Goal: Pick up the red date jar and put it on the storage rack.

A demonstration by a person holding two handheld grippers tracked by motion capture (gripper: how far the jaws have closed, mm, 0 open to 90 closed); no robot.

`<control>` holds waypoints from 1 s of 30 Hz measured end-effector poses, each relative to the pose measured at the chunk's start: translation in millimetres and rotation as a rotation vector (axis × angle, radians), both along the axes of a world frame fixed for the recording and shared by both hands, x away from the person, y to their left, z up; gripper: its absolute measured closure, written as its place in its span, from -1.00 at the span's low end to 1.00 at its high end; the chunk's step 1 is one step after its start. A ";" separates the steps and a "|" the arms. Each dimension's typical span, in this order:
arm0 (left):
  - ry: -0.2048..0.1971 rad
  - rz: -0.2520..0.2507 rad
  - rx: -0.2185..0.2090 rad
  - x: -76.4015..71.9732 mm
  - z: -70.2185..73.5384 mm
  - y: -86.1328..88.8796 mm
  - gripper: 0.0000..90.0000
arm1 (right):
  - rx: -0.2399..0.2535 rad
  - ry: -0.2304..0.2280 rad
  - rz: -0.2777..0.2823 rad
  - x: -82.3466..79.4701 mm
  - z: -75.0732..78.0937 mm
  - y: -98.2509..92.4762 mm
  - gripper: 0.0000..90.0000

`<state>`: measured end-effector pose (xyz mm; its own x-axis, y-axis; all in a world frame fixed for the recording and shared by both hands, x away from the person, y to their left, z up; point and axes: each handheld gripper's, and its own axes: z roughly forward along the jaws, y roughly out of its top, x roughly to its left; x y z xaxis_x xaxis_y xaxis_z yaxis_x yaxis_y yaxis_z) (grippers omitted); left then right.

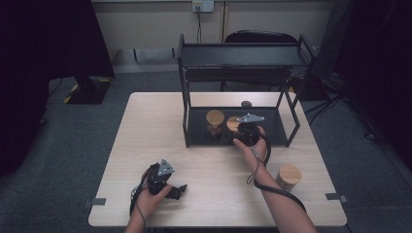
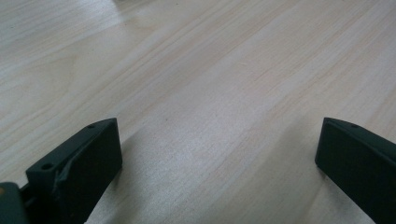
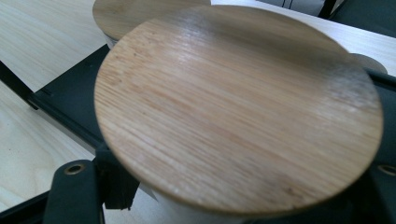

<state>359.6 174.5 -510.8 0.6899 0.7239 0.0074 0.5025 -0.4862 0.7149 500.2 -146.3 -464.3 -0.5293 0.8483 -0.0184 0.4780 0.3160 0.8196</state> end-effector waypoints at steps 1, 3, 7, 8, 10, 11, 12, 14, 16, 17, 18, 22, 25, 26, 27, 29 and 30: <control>0.000 0.000 0.000 0.0 0.0 0.0 -1.00 | -0.001 0.001 -0.003 0.5 -0.4 0.1 -0.43; 0.000 0.000 0.000 0.0 0.0 0.0 -1.00 | 0.001 -0.001 -0.007 1.7 -1.0 -0.2 -0.43; 0.000 0.000 0.000 0.0 0.0 0.0 -1.00 | -0.009 -0.001 -0.008 4.6 -2.5 -0.1 -0.43; 0.000 0.000 0.000 0.0 0.0 0.0 -1.00 | -0.011 0.001 -0.009 5.6 -3.3 -0.2 -0.43; 0.000 0.000 0.000 0.0 0.0 0.0 -1.00 | -0.010 0.006 -0.013 7.4 -5.2 -0.3 -0.43; 0.000 0.000 0.000 0.0 0.0 0.0 -1.00 | -0.013 0.007 -0.015 8.3 -6.0 -0.3 -0.43; 0.000 0.000 0.000 0.0 0.0 0.0 -1.00 | -0.012 0.007 -0.016 9.2 -6.8 -0.2 -0.43; 0.000 0.000 0.000 0.0 0.0 0.0 -1.00 | -0.011 0.006 -0.010 10.8 -7.8 0.1 -0.43; 0.000 0.000 0.000 0.0 0.0 0.0 -1.00 | -0.017 0.004 -0.013 12.3 -8.5 0.3 -0.43; 0.000 0.000 0.000 0.0 0.0 0.0 -1.00 | -0.012 0.008 -0.014 13.3 -8.8 0.1 -0.43; 0.000 0.000 0.000 0.0 0.0 0.0 -1.00 | -0.006 0.011 -0.018 14.3 -9.1 0.0 -0.43; 0.000 0.000 0.000 0.0 0.0 0.0 -1.00 | -0.013 0.007 -0.016 18.1 -8.7 0.7 -0.43; 0.000 0.000 0.000 0.0 0.0 0.0 -1.00 | -0.016 0.012 -0.016 20.5 -10.1 2.1 -0.43; 0.000 0.000 0.000 0.0 0.0 0.0 -1.00 | -0.018 0.012 -0.016 21.2 -10.6 2.7 -0.43; 0.000 0.000 0.000 0.0 0.0 0.0 -1.00 | -0.018 0.011 -0.017 21.8 -11.1 3.3 -0.43; 0.000 0.000 0.000 0.0 0.0 0.0 -1.00 | -0.019 0.012 -0.017 23.3 -12.3 4.0 -0.43; 0.000 0.000 0.000 0.0 0.0 0.0 -1.00 | -0.018 0.014 -0.019 23.9 -12.8 4.3 -0.43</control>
